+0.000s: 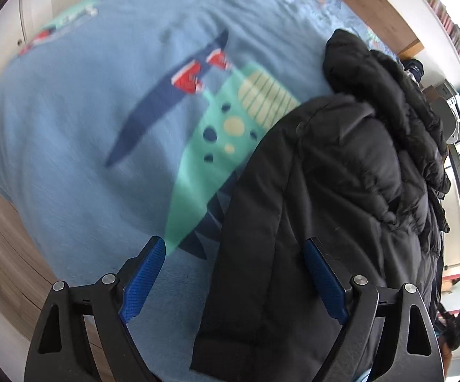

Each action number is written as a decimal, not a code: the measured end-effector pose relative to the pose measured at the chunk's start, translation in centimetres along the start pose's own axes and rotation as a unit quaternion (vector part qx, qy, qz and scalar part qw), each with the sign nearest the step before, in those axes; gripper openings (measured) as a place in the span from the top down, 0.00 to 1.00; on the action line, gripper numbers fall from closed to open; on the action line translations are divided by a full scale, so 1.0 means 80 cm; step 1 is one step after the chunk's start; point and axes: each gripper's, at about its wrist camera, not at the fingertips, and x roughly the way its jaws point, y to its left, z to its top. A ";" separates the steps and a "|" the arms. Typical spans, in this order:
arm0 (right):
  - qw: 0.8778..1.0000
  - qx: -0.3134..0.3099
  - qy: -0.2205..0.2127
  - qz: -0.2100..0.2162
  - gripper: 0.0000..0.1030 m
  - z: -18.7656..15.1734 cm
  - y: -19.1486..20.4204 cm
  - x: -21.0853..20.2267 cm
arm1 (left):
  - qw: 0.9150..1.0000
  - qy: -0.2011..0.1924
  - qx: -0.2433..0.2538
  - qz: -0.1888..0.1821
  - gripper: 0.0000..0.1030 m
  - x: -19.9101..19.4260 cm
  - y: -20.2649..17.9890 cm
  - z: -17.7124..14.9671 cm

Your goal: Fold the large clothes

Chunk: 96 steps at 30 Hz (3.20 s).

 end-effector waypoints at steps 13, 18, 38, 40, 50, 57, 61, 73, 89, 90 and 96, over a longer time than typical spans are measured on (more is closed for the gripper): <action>0.994 0.046 0.074 0.067 0.21 -0.009 -0.020 0.058 | 0.993 0.063 -0.014 -0.094 0.14 0.033 0.016 -0.015; 0.989 0.044 0.097 0.107 0.21 -0.011 -0.010 0.066 | 0.989 0.083 0.012 -0.120 0.14 0.032 0.004 -0.029; 0.986 -0.029 0.100 0.131 0.21 -0.013 0.037 0.041 | 0.989 0.066 0.035 -0.127 0.23 0.016 -0.029 -0.056; 0.986 -0.017 0.099 0.135 0.21 -0.010 0.030 0.041 | 0.989 0.067 0.029 -0.129 0.24 0.017 -0.027 -0.056; 0.986 0.018 0.095 0.137 0.29 -0.008 0.006 0.049 | 0.988 0.062 0.009 -0.140 0.36 0.016 -0.024 -0.058; 0.985 0.039 0.092 0.141 0.47 -0.016 -0.003 0.058 | 0.986 0.057 -0.013 -0.156 0.45 0.012 -0.021 -0.062; 0.984 0.044 0.093 0.144 0.49 -0.019 -0.003 0.062 | 0.985 0.054 -0.023 -0.165 0.51 0.011 -0.023 -0.066; 0.984 0.014 0.077 0.159 0.82 -0.017 0.026 0.053 | 0.984 0.036 0.007 -0.173 0.84 -0.006 -0.068 -0.067; 0.979 -0.007 0.006 0.205 0.88 0.033 0.081 0.014 | 0.970 -0.019 0.022 -0.240 0.87 -0.059 -0.128 -0.024; 0.978 -0.010 0.002 0.207 0.88 0.038 0.086 0.012 | 0.968 -0.023 0.023 -0.247 0.87 -0.063 -0.133 -0.018; 0.973 -0.026 -0.044 0.224 0.89 0.091 0.114 -0.014 | 0.955 -0.068 0.040 -0.284 0.87 -0.107 -0.167 0.033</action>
